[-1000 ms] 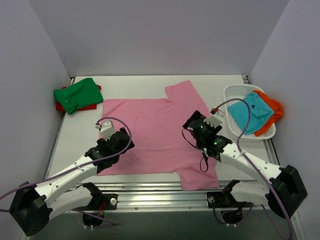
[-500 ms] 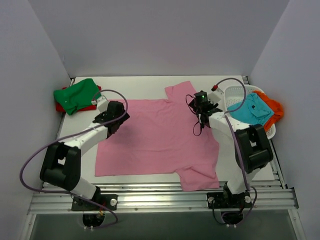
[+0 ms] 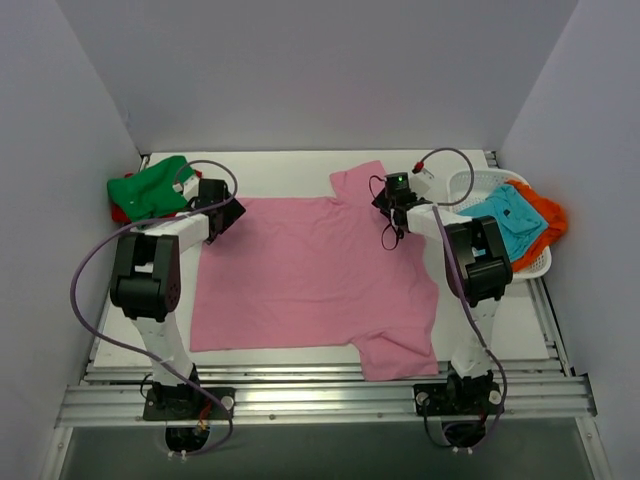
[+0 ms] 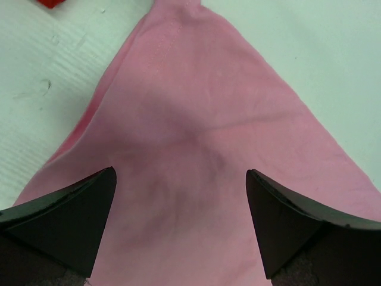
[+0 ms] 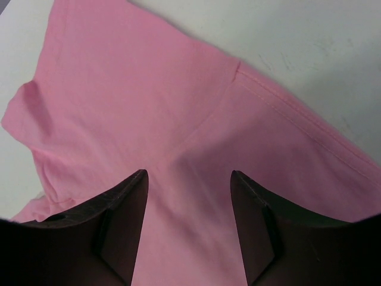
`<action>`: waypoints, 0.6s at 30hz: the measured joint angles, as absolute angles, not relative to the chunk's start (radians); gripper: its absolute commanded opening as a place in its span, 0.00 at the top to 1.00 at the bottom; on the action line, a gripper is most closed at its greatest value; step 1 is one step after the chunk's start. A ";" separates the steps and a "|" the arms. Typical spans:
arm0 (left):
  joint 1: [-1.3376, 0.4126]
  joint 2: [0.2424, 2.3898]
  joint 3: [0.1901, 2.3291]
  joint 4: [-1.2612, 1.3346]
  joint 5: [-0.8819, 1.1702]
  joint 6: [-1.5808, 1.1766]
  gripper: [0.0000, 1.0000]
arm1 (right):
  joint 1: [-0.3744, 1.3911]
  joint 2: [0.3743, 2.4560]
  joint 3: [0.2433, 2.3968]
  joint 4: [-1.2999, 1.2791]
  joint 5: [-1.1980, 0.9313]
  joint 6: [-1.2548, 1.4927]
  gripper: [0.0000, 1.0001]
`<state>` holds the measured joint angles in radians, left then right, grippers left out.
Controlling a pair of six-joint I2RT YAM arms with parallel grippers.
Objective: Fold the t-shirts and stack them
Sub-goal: Flatten the tshirt out
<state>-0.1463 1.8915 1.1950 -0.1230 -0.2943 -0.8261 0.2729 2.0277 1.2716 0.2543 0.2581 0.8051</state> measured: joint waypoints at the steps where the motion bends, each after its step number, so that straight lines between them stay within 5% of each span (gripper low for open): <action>1: -0.140 1.916 1.215 -0.123 -0.284 -0.825 0.00 | 0.269 2.043 1.292 0.254 0.252 0.804 0.47; 18: -0.037 2.198 1.584 -0.125 -0.142 -0.844 0.05 | 0.214 2.335 1.670 0.273 0.160 0.815 0.45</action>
